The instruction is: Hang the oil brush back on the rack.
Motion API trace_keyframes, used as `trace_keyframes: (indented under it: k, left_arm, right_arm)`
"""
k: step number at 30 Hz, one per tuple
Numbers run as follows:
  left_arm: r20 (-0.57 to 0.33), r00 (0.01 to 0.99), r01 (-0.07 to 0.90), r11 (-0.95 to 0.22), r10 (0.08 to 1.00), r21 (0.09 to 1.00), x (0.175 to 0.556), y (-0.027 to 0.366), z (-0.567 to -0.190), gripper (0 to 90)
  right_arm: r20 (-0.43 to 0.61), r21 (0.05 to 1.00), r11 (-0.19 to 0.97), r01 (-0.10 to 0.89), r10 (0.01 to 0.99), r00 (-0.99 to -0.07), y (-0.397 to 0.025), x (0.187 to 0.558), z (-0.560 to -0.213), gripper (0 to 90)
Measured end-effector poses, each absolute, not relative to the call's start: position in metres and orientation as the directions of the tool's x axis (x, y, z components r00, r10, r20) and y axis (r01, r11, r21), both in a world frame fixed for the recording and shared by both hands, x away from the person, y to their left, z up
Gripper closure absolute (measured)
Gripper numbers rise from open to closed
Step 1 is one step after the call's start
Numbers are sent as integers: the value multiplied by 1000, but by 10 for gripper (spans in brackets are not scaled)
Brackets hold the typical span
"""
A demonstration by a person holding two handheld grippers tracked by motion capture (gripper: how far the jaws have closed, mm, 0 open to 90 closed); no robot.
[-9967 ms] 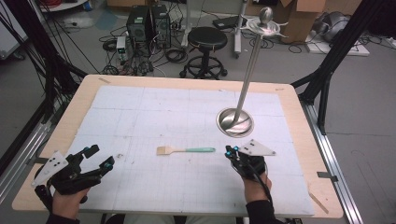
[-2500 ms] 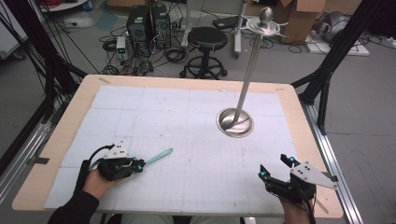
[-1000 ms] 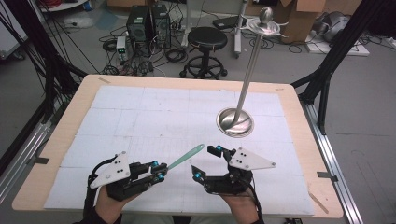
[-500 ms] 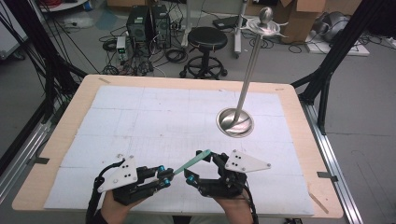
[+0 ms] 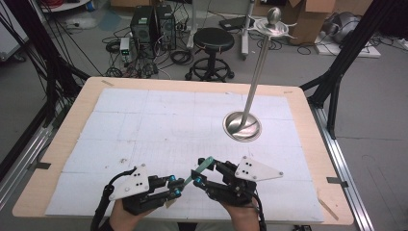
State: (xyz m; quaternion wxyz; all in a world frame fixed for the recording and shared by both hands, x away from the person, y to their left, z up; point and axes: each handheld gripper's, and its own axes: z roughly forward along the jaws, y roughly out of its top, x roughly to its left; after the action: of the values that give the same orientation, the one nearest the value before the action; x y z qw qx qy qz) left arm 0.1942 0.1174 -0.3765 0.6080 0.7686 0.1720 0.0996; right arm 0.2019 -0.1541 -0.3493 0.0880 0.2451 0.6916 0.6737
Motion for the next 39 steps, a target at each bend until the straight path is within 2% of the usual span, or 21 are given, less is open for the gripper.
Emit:
trace_keyframes:
  k: [10, 16, 21, 22, 23, 24, 25, 27, 34, 39]
  left_arm:
    - [-47, 926, 134, -209, 374, 969, 191, 113, -377, 816]
    - [-47, 928, 135, -218, 368, 966, 191, 111, -378, 816]
    - [-54, 937, 135, -218, 344, 967, 192, 111, -379, 819]
    - [-55, 942, 131, -210, 332, 969, 193, 111, -380, 798]
    - [-65, 940, 140, -205, 334, 969, 195, 111, -380, 664]
    - [-76, 939, 151, -203, 335, 967, 196, 112, -380, 581]
    - [-86, 941, 158, -199, 328, 967, 197, 112, -380, 531]
    - [-105, 946, 170, -194, 308, 966, 199, 114, -380, 493]
    - [-156, 970, 194, -206, 186, 959, 200, 112, -382, 509]
    - [-164, 978, 190, -239, 126, 952, 200, 109, -386, 659]
  right_arm:
    - [211, 975, -31, 221, 445, -870, -156, 200, -346, 742]
    - [224, 972, -34, 232, 435, -872, -156, 200, -346, 768]
    - [287, 956, -56, 288, 394, -873, -155, 201, -346, 816]
    - [302, 951, -58, 303, 384, -872, -155, 202, -345, 819]
    - [300, 951, -53, 304, 386, -872, -155, 202, -345, 820]
    - [294, 953, -44, 301, 384, -875, -155, 202, -344, 820]
    - [295, 952, -46, 301, 379, -877, -156, 202, -344, 820]
    - [299, 951, -45, 305, 370, -880, -157, 202, -343, 821]
    - [255, 965, -6, 264, 276, -927, -154, 201, -340, 820]
    - [237, 968, 31, 248, 199, -951, -149, 200, -338, 818]
